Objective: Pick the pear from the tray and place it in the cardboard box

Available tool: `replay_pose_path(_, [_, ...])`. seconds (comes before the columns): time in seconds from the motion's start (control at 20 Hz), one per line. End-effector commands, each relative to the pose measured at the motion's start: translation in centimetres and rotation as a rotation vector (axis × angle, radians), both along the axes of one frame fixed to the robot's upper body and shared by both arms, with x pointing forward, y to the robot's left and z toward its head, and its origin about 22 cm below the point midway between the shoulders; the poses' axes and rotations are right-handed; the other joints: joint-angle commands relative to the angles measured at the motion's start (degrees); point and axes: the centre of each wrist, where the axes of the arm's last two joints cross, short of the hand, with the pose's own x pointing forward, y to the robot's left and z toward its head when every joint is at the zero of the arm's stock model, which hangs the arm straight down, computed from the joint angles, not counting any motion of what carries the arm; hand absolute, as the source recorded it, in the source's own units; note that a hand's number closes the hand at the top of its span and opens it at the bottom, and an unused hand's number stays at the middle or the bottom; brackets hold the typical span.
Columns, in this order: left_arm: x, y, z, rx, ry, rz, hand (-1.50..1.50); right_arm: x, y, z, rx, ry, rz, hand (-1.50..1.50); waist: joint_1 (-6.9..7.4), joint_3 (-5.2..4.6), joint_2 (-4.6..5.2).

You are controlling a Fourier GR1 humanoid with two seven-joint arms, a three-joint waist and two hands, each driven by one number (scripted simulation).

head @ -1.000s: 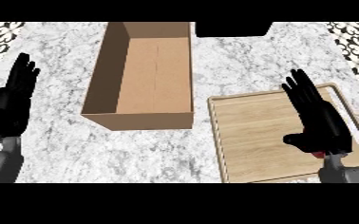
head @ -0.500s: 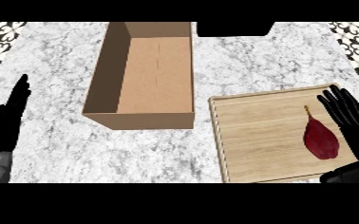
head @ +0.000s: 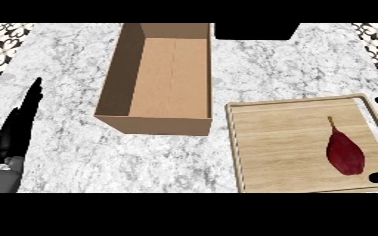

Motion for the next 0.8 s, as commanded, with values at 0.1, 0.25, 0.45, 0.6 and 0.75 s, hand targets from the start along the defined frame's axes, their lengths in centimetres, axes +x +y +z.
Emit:
replay_pose_path(0.1, [0.3, -0.5, -0.4, 0.004, 0.002, 0.001, 0.0, 1.1, -2.3, 2.8, -0.233, 0.008, 0.243, -1.5, 0.85, -0.21, -0.16])
replay_pose_path(0.25, [0.8, -1.4, 0.2, 0.016, 0.005, -0.009, 0.0, 2.5, -1.5, 3.0, -0.357, 0.037, 0.296, -1.5, 1.2, -0.25, -0.29])
replay_pose_path(0.45, [1.1, -1.8, -0.4, 0.01, 0.013, -0.021, 0.0, 3.7, -1.6, 2.5, -0.482, 0.105, 0.353, -1.5, 1.3, -0.29, -0.01])
replay_pose_path(0.6, [0.5, -0.7, -0.6, -0.001, 0.015, -0.004, 0.0, 4.1, -1.3, 1.8, -0.474, 0.119, 0.399, -1.5, 0.31, -0.4, -0.38])
replay_pose_path(0.75, [0.7, -0.2, 2.1, 0.025, 0.007, -0.012, 0.0, 5.6, -0.1, 0.9, -0.557, 0.121, 0.403, -1.5, 0.52, -0.38, -0.56])
